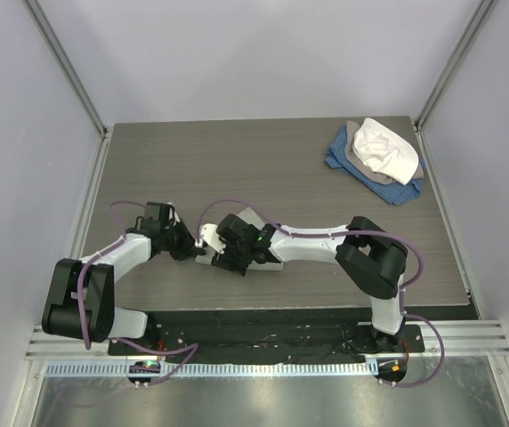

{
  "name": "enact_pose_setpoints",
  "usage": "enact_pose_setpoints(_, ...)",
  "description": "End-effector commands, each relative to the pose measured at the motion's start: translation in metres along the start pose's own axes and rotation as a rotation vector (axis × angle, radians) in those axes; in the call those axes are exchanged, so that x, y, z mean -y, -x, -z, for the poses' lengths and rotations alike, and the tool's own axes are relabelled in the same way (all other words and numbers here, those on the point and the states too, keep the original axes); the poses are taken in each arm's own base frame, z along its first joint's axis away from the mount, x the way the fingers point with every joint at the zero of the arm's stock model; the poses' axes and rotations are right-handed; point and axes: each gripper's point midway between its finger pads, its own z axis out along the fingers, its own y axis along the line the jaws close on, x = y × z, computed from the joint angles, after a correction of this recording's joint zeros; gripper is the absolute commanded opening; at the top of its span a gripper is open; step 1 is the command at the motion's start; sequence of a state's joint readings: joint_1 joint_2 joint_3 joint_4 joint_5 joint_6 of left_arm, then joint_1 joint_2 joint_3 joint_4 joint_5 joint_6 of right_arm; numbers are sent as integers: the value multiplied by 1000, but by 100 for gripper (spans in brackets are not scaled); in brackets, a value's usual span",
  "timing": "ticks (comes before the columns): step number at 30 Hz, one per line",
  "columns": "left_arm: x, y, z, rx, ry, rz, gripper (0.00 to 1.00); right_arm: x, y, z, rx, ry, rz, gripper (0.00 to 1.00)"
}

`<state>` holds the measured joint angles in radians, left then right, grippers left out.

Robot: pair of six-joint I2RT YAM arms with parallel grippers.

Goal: Fold the napkin, place the utensils inside, and roll it up
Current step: Roll the napkin with the utensil

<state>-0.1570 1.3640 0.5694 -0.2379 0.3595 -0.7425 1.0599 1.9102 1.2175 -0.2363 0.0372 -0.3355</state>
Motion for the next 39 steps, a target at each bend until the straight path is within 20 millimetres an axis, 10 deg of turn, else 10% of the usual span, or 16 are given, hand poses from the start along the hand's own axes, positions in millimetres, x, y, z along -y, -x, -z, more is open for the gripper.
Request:
enact_pose_setpoints(1, 8, 8, 3, 14, -15, -39, 0, 1, 8, -5, 6, 32, -20, 63)
enact_pose_setpoints(6, 14, 18, 11, 52, -15, -62, 9, -10, 1, -6, -13, 214, -145, 41)
enact_pose_setpoints(12, 18, 35, 31, 158, 10, -108, 52, -26, -16, -5, -74, 504, -349, 31)
enact_pose_setpoints(15, 20, 35, 35, 188, -9, -120, 58, -38, -16, 1, -67, 656, -444, 28)
enact_pose_setpoints(35, 27, 7, 19, 134, -177, -83, 48, -43, -38, -13, -147, 898, -724, 25)
enact_pose_setpoints(39, 23, 1, 10, 113, -177, -72, 32, -38, -36, -13, -149, 864, -722, 27)
